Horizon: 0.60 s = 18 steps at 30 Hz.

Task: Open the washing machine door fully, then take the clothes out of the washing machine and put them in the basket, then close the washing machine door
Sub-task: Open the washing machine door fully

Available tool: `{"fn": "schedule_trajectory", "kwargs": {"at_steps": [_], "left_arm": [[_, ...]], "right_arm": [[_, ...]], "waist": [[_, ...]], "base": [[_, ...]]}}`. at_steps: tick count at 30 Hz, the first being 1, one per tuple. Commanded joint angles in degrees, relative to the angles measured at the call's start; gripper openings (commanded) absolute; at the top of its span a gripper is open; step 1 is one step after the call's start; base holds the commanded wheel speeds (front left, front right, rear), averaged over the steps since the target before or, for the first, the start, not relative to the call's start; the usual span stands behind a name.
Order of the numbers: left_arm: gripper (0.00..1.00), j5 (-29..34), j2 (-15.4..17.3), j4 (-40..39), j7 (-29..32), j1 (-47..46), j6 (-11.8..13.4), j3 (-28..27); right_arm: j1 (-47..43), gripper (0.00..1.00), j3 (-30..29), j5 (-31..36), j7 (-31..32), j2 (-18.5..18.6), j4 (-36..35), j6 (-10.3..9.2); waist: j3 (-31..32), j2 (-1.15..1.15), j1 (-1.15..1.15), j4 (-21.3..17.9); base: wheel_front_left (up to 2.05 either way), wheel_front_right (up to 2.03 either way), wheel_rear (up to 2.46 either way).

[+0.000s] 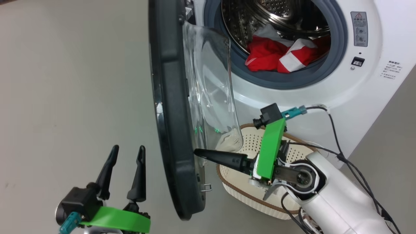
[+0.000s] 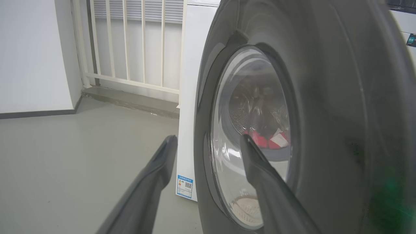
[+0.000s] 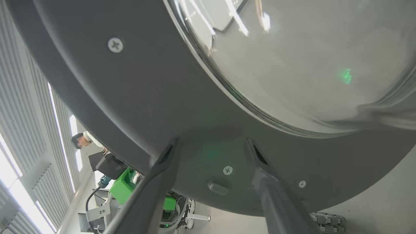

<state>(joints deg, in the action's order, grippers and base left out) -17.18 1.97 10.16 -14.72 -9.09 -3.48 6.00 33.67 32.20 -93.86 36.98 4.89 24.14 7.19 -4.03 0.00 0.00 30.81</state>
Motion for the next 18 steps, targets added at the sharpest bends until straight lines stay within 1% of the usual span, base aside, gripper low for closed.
{"fn": "schedule_trajectory", "kwargs": {"at_steps": [1, 4, 5, 9, 13, 18], "left_arm": [[1.0, 0.72, 0.91, -1.01, -0.28, 0.33, 0.23, -2.03], [1.0, 0.71, 0.91, -0.38, -0.28, 0.65, -0.02, -2.13], [1.0, 0.71, 0.91, -0.38, -0.28, 0.65, -0.02, -2.13], [1.0, 0.85, 0.91, 0.36, -0.28, 1.22, -0.2, -2.3], [1.0, 1.07, 0.91, 0.9, -0.28, 1.76, -0.4, -2.64], [1.0, 1.39, 0.91, 1.58, -0.28, 2.12, -0.72, -3.27]], "right_arm": [[-1.2, 1.0, 0.08, 2.16, -1.48, -0.05, -2.18, 0.3], [-2.66, 1.0, 0.87, 6.1, -4.55, 1.87, -3.72, 0.3], [-2.66, 1.0, 0.87, 6.1, -4.55, 1.87, -3.72, 0.3], [-4.84, 1.0, 2.51, 11.9, -10.23, 4.86, -5.86, 0.3], [-6.44, 1.0, 4.94, 19.6, -19.66, 8.07, -6.44, 0.3], [-7.71, 1.0, 6.4, 26.81, -32.73, 9.63, -3.01, 0.3]], "waist": [[0.52, 0.0, 0.0, -0.19], [0.96, 0.0, 0.0, -0.3], [0.96, 0.0, 0.0, -0.3], [1.49, 0.0, 0.0, -0.39], [1.99, 0.0, 0.0, -0.47], [2.46, 0.0, 0.0, -0.58]], "base": [[0.0, 0.0, 0.0], [0.0, 0.0, 0.0], [0.0, 0.0, 0.0], [0.0, 0.0, 0.0], [0.0, 0.0, 0.0], [0.0, 0.0, 0.0]]}}
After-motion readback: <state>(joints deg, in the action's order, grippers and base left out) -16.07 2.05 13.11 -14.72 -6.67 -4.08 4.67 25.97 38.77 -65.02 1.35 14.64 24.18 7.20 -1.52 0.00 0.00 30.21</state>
